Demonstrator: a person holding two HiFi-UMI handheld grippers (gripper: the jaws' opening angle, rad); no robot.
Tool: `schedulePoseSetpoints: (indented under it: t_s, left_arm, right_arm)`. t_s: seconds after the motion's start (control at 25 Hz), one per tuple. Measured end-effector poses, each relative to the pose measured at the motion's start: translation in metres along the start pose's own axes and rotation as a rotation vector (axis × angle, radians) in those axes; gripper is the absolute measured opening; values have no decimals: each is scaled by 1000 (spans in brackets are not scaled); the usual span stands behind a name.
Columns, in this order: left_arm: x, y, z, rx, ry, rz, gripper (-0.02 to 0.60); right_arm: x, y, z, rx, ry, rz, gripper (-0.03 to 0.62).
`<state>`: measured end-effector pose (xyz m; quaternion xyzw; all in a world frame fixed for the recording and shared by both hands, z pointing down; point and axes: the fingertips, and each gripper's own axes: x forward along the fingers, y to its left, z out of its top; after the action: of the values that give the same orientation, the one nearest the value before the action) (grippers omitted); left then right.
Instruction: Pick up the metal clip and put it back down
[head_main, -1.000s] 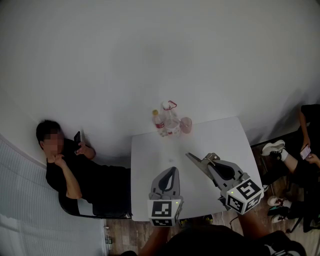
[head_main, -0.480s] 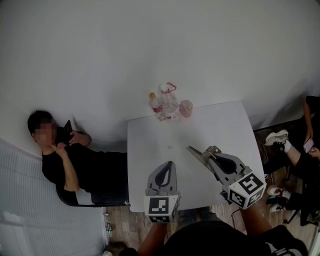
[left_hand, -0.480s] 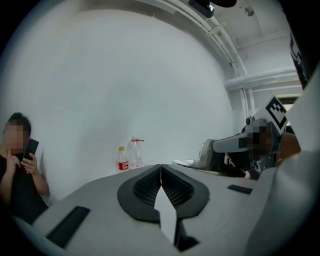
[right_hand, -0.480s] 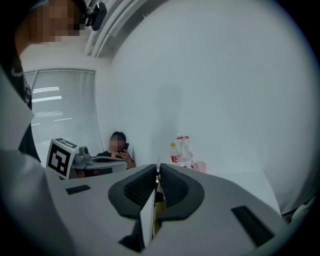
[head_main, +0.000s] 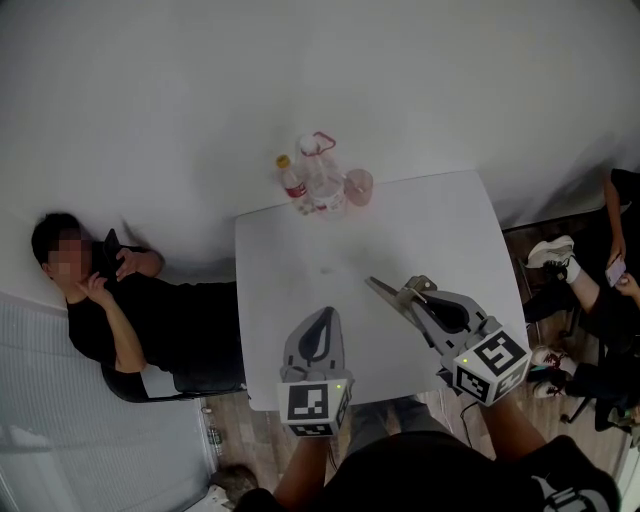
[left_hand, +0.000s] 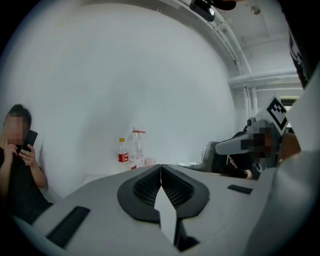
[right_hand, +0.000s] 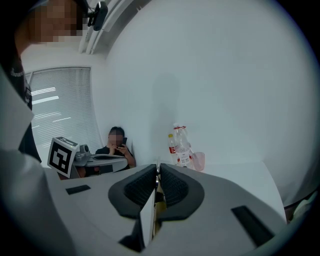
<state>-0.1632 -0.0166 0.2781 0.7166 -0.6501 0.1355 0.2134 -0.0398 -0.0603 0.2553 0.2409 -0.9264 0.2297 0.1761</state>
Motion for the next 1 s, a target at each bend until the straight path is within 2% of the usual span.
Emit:
schedulePoseSetpoints:
  t_s: [0.6,1.0]
  left_arm:
    - [16,4,-45,-45,48,4,21]
    - [19,8,-84,-81,109,7,21]
  right_arm:
    - [23,-15,-54,46,78,32,41]
    - [40,-16,-90,81,146,60,41]
